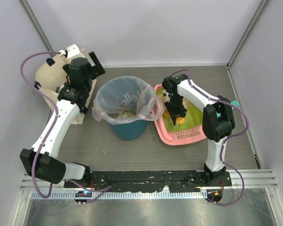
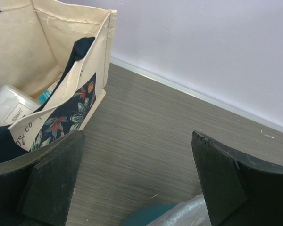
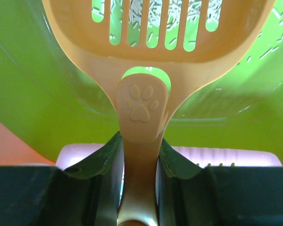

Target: Clean the litter box

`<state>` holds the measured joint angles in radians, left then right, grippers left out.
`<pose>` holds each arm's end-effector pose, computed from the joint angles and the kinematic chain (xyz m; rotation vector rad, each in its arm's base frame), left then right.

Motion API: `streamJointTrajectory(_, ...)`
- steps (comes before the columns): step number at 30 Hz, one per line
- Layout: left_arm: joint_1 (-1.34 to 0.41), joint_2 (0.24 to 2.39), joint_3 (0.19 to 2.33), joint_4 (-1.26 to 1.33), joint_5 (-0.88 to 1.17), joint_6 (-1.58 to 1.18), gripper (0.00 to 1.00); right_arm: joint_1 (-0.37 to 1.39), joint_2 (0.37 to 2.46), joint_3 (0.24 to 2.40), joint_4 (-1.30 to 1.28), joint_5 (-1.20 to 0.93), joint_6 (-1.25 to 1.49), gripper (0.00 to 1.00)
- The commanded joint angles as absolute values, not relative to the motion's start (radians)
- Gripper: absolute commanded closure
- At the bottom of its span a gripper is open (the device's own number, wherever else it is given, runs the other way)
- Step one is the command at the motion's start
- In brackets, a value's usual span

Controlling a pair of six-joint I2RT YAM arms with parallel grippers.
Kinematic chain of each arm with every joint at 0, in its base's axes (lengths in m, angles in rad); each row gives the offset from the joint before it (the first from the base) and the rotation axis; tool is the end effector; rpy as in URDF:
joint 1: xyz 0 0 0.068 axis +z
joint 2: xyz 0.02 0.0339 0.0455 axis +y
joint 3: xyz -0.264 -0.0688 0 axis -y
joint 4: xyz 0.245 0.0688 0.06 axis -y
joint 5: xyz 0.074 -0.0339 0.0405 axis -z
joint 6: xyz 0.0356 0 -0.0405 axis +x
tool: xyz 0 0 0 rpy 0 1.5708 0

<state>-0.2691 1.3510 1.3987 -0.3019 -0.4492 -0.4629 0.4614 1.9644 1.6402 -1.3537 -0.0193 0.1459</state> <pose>0.3000 -0.0667 0.4161 -0.4834 1.7346 -0.1125 0.3228 0.1613 0.2272 0.4750 -2.9961 0.0207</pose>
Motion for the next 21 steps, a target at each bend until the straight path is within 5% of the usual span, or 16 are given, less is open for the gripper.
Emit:
streamJointTrajectory(1, -0.268, 1.298, 1.384, -0.291, -0.499, -0.465, 0.00, 0.456, 1.973, 1.658, -1.238, 0.030, 0.072, 0.99)
streamJointTrajectory(21, -0.267, 1.262, 1.356, -0.311, -0.500, -0.463, 0.00, 0.456, 1.997, 1.577, -0.931, 0.158, 0.069, 0.99)
